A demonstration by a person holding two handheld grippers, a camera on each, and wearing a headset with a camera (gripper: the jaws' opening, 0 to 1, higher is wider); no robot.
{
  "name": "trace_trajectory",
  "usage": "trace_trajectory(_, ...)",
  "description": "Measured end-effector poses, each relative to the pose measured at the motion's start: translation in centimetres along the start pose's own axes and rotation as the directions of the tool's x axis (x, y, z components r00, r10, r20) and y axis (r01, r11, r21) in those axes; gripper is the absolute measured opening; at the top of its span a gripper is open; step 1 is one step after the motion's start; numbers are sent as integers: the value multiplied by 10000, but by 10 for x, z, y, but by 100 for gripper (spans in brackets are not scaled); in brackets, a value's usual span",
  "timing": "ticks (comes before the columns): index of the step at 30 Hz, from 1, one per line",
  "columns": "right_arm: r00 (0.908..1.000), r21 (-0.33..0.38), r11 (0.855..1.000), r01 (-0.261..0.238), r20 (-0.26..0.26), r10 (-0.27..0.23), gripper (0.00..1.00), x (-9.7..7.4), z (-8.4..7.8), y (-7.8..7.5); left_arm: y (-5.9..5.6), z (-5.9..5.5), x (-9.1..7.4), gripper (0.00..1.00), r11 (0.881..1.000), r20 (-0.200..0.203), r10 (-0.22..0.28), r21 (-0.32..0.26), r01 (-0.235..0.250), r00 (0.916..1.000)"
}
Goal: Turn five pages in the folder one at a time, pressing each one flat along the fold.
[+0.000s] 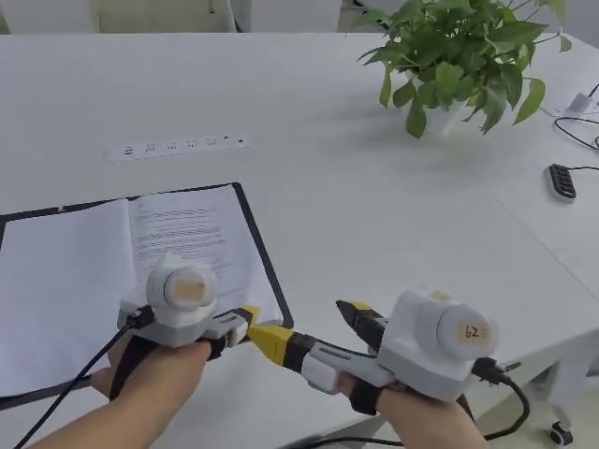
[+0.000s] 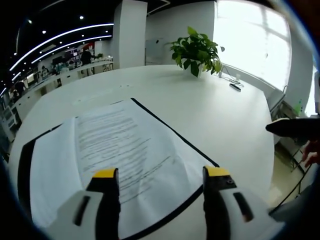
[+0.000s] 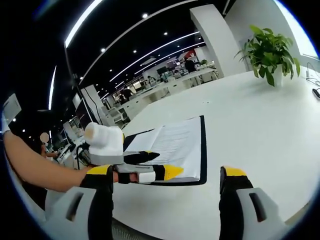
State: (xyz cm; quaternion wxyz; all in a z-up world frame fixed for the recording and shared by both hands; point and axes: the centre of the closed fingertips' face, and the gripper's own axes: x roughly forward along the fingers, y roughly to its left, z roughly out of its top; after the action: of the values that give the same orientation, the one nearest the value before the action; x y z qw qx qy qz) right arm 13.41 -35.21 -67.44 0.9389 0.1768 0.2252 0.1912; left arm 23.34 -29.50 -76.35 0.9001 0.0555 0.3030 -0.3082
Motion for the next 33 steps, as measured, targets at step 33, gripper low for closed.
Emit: trace_trajectory(33,9994,327,9993,-204,-256,212,85,10,-10,-5,9,-17,7,44,9971,-382,737,226,-729,9965)
